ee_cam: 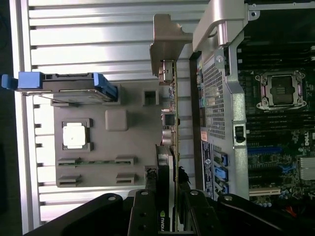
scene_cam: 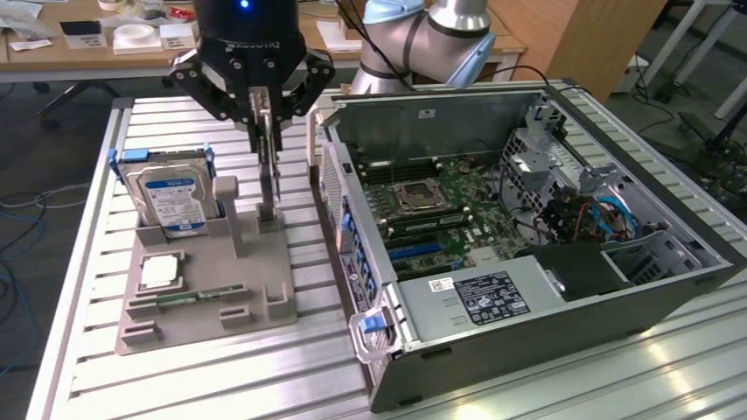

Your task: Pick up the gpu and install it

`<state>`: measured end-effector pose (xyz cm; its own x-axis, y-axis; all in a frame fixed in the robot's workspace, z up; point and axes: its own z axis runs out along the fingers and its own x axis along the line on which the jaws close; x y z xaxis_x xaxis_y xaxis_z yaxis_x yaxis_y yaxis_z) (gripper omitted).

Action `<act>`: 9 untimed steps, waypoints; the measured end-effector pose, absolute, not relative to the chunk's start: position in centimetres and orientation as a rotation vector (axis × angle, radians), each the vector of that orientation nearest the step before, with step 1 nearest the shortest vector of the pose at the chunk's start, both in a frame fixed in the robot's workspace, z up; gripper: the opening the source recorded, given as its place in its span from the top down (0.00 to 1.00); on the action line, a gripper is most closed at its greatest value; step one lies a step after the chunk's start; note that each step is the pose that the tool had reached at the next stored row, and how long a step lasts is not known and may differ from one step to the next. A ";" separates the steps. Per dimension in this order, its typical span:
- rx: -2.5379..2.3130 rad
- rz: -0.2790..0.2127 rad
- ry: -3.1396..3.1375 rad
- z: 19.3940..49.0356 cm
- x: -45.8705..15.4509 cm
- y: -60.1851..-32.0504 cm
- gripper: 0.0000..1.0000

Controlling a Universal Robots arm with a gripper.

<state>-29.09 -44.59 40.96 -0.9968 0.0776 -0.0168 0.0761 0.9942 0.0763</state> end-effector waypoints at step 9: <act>0.120 0.119 3.117 41.0 -27.6 -44.6 0.73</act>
